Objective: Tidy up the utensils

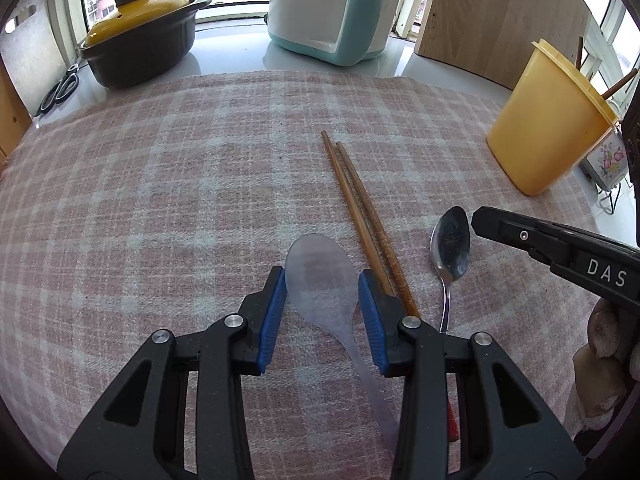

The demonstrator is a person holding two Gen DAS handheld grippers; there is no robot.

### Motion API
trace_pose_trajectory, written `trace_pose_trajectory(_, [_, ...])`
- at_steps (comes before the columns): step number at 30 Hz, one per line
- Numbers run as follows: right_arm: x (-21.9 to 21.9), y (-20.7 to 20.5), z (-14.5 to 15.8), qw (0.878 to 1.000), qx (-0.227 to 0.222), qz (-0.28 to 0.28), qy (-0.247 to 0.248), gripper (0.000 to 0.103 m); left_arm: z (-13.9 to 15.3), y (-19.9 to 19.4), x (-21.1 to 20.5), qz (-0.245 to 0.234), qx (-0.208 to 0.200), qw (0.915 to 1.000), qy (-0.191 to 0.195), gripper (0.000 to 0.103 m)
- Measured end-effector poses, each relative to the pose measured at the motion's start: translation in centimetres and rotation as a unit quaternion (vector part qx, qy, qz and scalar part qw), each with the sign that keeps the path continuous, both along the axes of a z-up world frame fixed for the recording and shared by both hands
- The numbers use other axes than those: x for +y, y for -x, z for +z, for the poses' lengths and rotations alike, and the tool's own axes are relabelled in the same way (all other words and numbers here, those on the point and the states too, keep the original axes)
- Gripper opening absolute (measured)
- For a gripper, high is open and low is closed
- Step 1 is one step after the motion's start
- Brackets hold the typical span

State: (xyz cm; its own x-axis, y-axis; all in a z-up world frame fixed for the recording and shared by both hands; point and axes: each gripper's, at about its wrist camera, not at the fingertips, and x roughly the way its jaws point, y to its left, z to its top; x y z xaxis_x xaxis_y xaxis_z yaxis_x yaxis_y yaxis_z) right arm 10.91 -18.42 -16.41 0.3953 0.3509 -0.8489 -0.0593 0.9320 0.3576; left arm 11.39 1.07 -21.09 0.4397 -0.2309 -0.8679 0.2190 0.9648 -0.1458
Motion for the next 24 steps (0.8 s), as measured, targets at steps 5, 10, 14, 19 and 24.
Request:
trace_pose_trajectory(5, [1.6, 0.1, 0.5, 0.999, -0.003, 0.025, 0.028, 0.001, 0.1, 0.0, 0.3, 0.006, 0.003, 0.9999, 0.011, 0.037])
trace_pose_trajectory(10, [1.2, 0.3, -0.1, 0.999, 0.031, 0.024, 0.036, 0.001, 0.2, 0.1, 0.9, 0.011, 0.005, 0.9998, 0.019, 0.037])
trace_pose_trajectory(14, [0.8, 0.1, -1.2, 0.997, 0.066, 0.012, 0.043, 0.018, 0.2, 0.4, 1.4, 0.016, 0.005, 0.9995, 0.028, 0.037])
trace_pose_trajectory(19, [1.2, 0.6, -0.9, 0.995, 0.094, 0.016, 0.013, 0.029, 0.3, 0.8, 2.8, 0.033, 0.006, 0.9984, 0.045, 0.037])
trace_pose_trajectory(24, [3.7, 1.2, -1.0, 0.992, 0.107, 0.042, 0.052, 0.029, 0.6, 1.2, 4.3, 0.052, 0.002, 0.9969, 0.059, 0.037])
